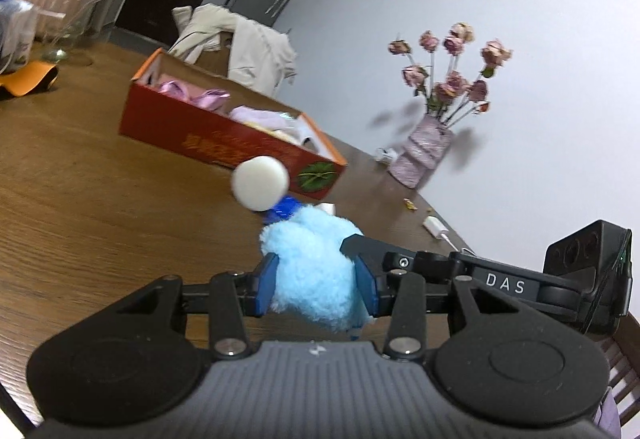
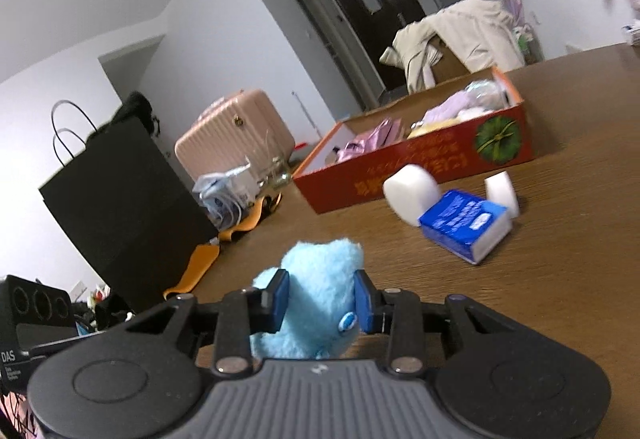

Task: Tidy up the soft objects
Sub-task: 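Close both grippers on the light-blue plush and lift it, then carry the light-blue plush into the red box and open both grippers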

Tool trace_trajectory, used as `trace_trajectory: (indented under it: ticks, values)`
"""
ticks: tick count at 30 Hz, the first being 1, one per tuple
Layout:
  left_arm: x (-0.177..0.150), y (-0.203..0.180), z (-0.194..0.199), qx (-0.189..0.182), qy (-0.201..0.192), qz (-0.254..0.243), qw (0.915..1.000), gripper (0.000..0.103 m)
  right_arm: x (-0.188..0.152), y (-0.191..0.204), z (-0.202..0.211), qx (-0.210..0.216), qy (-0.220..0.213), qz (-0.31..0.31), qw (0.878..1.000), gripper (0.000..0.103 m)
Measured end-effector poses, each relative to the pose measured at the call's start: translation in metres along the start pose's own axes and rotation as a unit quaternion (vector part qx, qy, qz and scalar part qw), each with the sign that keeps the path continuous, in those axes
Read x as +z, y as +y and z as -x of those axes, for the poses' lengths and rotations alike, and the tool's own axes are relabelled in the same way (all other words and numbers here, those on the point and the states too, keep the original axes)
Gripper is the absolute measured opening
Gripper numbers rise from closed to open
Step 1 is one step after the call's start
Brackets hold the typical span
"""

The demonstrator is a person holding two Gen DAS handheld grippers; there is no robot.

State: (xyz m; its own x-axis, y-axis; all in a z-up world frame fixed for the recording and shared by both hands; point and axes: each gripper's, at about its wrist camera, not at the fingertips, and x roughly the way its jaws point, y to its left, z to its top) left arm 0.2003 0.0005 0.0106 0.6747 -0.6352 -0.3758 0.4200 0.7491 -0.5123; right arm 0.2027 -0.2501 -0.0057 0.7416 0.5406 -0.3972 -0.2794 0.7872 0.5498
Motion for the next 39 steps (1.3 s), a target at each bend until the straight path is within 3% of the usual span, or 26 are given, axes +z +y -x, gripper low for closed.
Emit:
trace_trajectory:
  ticks: [4, 8, 13, 18, 21, 26, 29, 33, 35, 39]
  values:
    - [0.007, -0.016, -0.004, -0.01, -0.008, -0.006, 0.9999, 0.042, 0.004, -0.008, 0.018, 0.003, -0.017, -0.008, 1.0, 0.034]
    - [0.039, -0.027, -0.023, -0.009, -0.02, -0.027, 0.9994, 0.039, 0.034, -0.011, 0.02, 0.007, -0.036, 0.011, 0.999, 0.033]
    - [0.109, -0.03, -0.068, -0.017, -0.038, -0.049, 0.998, 0.039, 0.103, -0.021, -0.003, 0.009, -0.064, 0.036, 0.997, 0.033]
    - [0.173, -0.013, -0.133, -0.005, -0.032, -0.048, 0.9983, 0.038, 0.178, -0.048, -0.059, 0.004, -0.059, 0.03, 0.998, 0.033]
    - [0.201, 0.014, -0.173, 0.012, -0.023, -0.031, 0.9992, 0.038, 0.215, -0.067, -0.111, 0.0, -0.029, 0.019, 0.999, 0.033]
    - [0.223, 0.072, -0.231, 0.048, 0.003, 0.003, 0.9988, 0.038, 0.245, -0.099, -0.201, -0.007, 0.035, -0.009, 0.999, 0.033]
    - [0.225, 0.097, -0.257, 0.082, 0.025, 0.007, 0.9963, 0.037, 0.248, -0.118, -0.249, -0.008, 0.077, -0.026, 0.997, 0.032]
    - [0.213, 0.122, -0.289, 0.122, 0.088, 0.001, 0.9886, 0.035, 0.241, -0.131, -0.303, -0.052, 0.149, -0.002, 0.987, 0.031]
    - [0.206, 0.125, -0.294, 0.131, 0.095, -0.013, 0.9867, 0.033, 0.234, -0.132, -0.317, -0.068, 0.171, 0.018, 0.983, 0.03]
    - [0.201, 0.124, -0.295, 0.141, 0.095, -0.041, 0.9846, 0.034, 0.231, -0.143, -0.329, -0.044, 0.2, 0.003, 0.979, 0.03]
